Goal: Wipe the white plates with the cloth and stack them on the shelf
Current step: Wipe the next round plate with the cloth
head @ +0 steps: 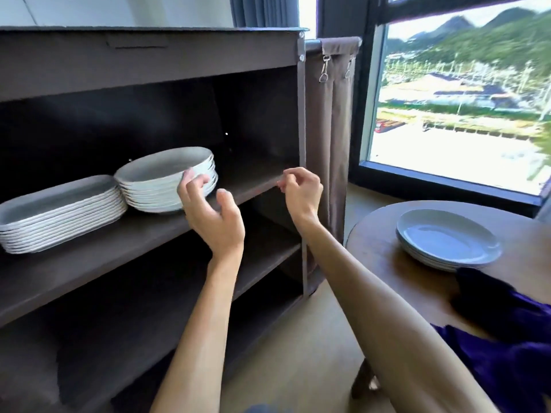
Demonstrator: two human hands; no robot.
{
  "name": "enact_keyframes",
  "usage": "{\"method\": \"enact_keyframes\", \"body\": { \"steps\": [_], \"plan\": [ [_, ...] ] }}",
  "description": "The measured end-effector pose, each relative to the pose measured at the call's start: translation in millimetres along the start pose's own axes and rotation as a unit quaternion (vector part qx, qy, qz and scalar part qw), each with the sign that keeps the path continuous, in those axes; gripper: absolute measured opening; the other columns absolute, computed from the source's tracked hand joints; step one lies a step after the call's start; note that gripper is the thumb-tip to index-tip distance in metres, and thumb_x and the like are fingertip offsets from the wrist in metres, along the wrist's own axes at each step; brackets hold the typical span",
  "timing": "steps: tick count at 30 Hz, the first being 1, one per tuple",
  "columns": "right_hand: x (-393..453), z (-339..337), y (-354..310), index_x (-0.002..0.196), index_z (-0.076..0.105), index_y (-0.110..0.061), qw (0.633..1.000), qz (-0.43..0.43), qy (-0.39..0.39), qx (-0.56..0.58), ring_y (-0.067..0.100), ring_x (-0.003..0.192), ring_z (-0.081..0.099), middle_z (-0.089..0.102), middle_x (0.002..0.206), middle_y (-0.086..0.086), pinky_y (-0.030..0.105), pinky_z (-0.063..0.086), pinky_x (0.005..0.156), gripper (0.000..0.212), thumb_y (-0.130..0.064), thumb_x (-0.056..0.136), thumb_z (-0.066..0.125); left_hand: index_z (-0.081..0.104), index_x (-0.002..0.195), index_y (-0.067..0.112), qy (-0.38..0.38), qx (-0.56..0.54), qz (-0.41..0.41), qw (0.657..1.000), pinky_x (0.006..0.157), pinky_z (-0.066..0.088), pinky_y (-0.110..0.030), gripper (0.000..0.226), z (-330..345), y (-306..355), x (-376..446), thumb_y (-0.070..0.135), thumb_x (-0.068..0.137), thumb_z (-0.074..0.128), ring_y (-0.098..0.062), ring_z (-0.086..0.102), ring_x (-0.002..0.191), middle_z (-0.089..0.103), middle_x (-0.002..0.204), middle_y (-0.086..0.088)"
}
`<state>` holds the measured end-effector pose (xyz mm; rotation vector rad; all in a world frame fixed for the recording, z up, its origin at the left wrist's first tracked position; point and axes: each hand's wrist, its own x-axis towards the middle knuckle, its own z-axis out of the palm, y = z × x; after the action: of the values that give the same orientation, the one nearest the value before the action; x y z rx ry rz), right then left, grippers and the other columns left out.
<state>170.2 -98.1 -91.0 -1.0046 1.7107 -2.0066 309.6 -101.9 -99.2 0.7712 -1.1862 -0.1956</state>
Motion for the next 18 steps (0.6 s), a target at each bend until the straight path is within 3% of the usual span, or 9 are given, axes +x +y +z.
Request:
{"method": "enact_keyframes", "body": {
  "steps": [3,7,9,11,14,15,18],
  "plan": [
    [-9,-79,13,0.091,0.076,-0.018,0.992,0.019,0.101,-0.073,0.006,0.071,0.070,0.073,0.070,-0.007,0.032,0.058,0.078,0.023,-0.016,0.096,0.054,0.064,0.106,0.010,-0.120,-0.066,-0.094,0.986,0.078,0.054,-0.037,0.026,37,40,-67,0.008,0.083,0.052,-0.012,0.064,0.092,0.067,0.110,0.002],
    [-28,-184,33,0.091,0.073,-0.014,0.951,0.077,0.150,-0.259,0.028,0.094,0.066,0.075,0.095,0.009,0.030,0.043,0.076,0.021,-0.017,0.093,0.052,0.066,0.102,0.015,-0.306,-0.059,-0.201,0.929,0.076,0.053,-0.023,0.021,67,62,-153,0.008,0.085,0.055,-0.017,0.066,0.086,0.069,0.094,0.001],
    [-40,-232,42,0.102,0.073,-0.012,0.904,0.115,0.158,-0.380,0.037,0.110,0.060,0.072,0.109,0.015,0.039,0.041,0.090,0.025,-0.021,0.091,0.052,0.066,0.103,0.015,-0.376,-0.037,-0.254,0.890,0.078,0.055,-0.027,0.022,85,62,-187,0.012,0.084,0.055,-0.022,0.068,0.088,0.071,0.092,-0.002],
    [-55,-278,59,0.116,0.068,-0.013,0.831,0.169,0.144,-0.510,0.039,0.125,0.049,0.064,0.125,0.018,0.047,0.033,0.106,0.034,-0.027,0.090,0.054,0.063,0.104,0.016,-0.434,-0.018,-0.304,0.848,0.086,0.056,-0.037,0.021,105,65,-214,0.021,0.085,0.057,-0.029,0.069,0.094,0.072,0.098,-0.005],
    [-78,-328,93,0.126,0.065,-0.018,0.726,0.246,0.121,-0.631,0.039,0.131,0.042,0.055,0.136,0.019,0.055,0.024,0.114,0.044,-0.040,0.091,0.051,0.060,0.119,0.011,-0.489,0.033,-0.328,0.808,0.094,0.050,-0.038,0.036,141,71,-246,0.036,0.093,0.063,-0.032,0.063,0.108,0.068,0.114,-0.009],
    [-84,-334,102,0.124,0.067,-0.020,0.708,0.239,0.119,-0.654,0.038,0.130,0.043,0.056,0.134,0.019,0.055,0.024,0.114,0.044,-0.045,0.093,0.048,0.058,0.122,0.010,-0.492,0.042,-0.337,0.802,0.092,0.048,-0.036,0.042,151,75,-249,0.040,0.094,0.063,-0.033,0.061,0.110,0.067,0.116,-0.010],
    [-88,-337,114,0.118,0.070,-0.021,0.710,0.188,0.133,-0.665,0.037,0.125,0.046,0.059,0.129,0.020,0.055,0.027,0.110,0.045,-0.048,0.096,0.043,0.055,0.124,0.009,-0.473,0.028,-0.384,0.793,0.084,0.040,-0.032,0.052,181,84,-254,0.048,0.092,0.067,-0.032,0.060,0.110,0.060,0.112,-0.008]
  ]
}}
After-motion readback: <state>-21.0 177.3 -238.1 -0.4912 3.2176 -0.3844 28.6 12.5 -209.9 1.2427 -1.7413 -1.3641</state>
